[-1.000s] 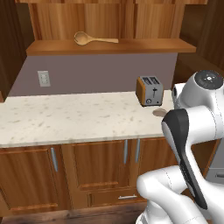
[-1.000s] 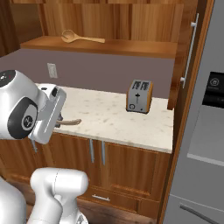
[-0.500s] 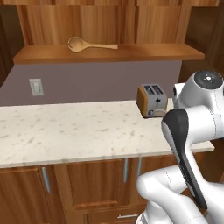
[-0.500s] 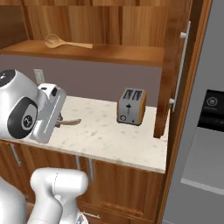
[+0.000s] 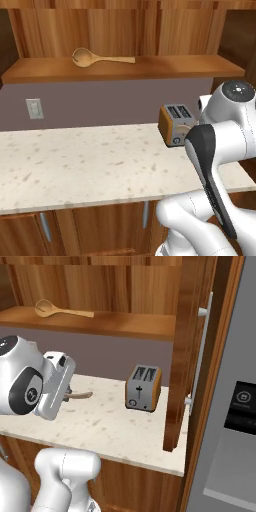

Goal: Organize the utensils by type. Pick up the wooden spoons from the counter and place them in the open cabinet. Then pick up the metallic utensils from the counter and place them in the open drawer.

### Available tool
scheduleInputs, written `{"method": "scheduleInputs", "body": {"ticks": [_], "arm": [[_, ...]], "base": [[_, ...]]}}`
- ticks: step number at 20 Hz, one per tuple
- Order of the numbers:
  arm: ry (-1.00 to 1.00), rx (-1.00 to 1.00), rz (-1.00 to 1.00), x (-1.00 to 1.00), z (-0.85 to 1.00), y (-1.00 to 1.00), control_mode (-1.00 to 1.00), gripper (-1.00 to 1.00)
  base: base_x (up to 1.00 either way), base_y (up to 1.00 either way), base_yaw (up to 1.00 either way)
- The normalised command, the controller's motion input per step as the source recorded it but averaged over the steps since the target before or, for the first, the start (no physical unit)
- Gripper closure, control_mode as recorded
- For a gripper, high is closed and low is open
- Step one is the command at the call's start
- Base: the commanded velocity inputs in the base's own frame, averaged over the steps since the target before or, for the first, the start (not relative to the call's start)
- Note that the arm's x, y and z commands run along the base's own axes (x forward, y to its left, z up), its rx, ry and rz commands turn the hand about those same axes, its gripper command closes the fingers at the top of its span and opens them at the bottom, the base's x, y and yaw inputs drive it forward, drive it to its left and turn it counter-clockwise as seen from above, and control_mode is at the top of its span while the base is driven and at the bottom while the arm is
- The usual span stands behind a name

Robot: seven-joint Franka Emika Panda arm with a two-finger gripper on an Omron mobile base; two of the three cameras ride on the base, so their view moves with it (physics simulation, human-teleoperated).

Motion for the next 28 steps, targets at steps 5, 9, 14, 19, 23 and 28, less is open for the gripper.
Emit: {"method": "scheduleInputs", "body": {"ticks": [5,9,14,19,23,28], "arm": [[0.0,0.0,0.0,0.0,0.0,0.0,1.0,1.0],[0.0,0.0,0.0,0.0,0.0,0.0,1.0,1.0],[0.0,0.0,0.0,0.0,0.0,0.0,1.0,1.0],[0.0,0.0,0.0,0.0,0.0,0.0,1.0,1.0],[-0.14,0.0,0.0,-0.02,0.2,0.0,-1.0,1.0],[-0.34,0.0,0.08,-0.06,0.52,0.0,-1.0,1.0]], "base": [[0.22,-0.1,-0.07],[0.0,-0.01,0.0],[0.0,0.0,0.0],[0.0,0.0,0.0],[0.0,0.0,0.0],[0.0,0.0,0.0]]}}
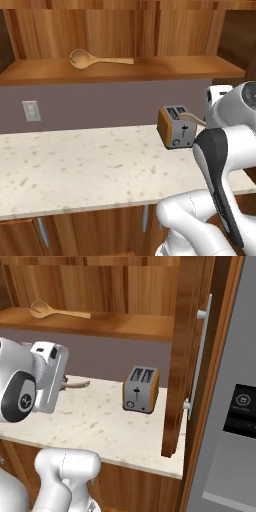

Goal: Organize the utensils by type. Pick up the wooden spoons from the counter and place them in the open cabinet. Then pick up the metallic utensils from the counter and place them in the open drawer.

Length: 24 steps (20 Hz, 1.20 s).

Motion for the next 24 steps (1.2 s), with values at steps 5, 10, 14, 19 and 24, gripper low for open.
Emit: {"method": "scheduleInputs", "body": {"ticks": [5,10,14,19,24], "arm": [[-0.36,0.0,0.09,-0.02,0.65,-0.07,-1.0,1.0],[-0.16,0.0,0.05,0.03,0.63,-0.05,-1.0,1.0],[-0.06,0.0,0.05,0.19,0.61,0.0,-1.0,1.0],[0.0,0.0,0.0,0.38,0.5,-0.01,-1.0,1.0],[0.0,0.0,0.0,0.46,0.36,-0.14,-1.0,1.0]], "base": [[0.0,0.0,0.0],[0.0,0.0,0.0],[0.0,0.0,0.0],[0.0,0.0,0.0],[0.0,0.0,0.0]]}}
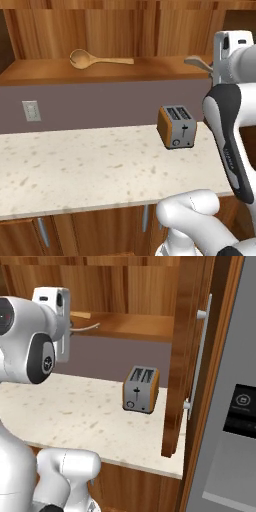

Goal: Organize the utensils by type. Pick up the wooden spoons from the counter and place them in the open cabinet. Then pick up the metallic utensils from the counter and place them in the open drawer.

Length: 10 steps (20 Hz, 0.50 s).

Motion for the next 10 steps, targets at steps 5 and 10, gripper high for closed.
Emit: {"method": "scheduleInputs", "body": {"ticks": [5,10], "arm": [[0.0,-0.03,0.0,0.41,0.06,-0.15,-1.0,1.0],[0.08,-0.08,0.0,0.41,-0.03,-0.18,-1.0,1.0]], "base": [[0.0,0.0,0.0],[0.0,0.0,0.0]]}}
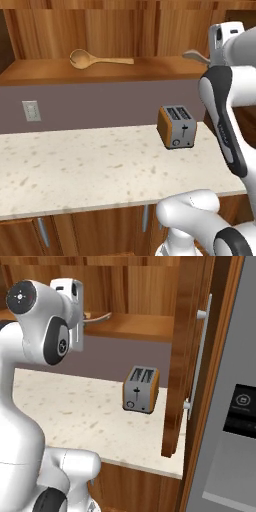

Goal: Organize the utensils by type. Pick up the wooden spoons from the counter and place them in the open cabinet. Then pick up the metallic utensils from the counter and place them in the open drawer.

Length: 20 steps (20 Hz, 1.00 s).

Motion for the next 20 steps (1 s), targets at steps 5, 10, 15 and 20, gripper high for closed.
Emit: {"method": "scheduleInputs", "body": {"ticks": [5,10,15,20], "arm": [[0.07,-0.01,0.0,0.45,-0.04,-0.13,-1.0,1.0],[0.01,0.0,0.0,0.5,-0.01,-0.09,-1.0,1.0],[-0.03,-0.02,0.0,0.34,-0.11,-0.01,-1.0,1.0],[-0.17,-0.03,0.0,0.27,-0.15,0.0,-1.0,1.0]], "base": [[0.0,0.0,0.0],[0.0,0.0,0.0],[0.0,0.0,0.0],[0.0,0.0,0.0]]}}
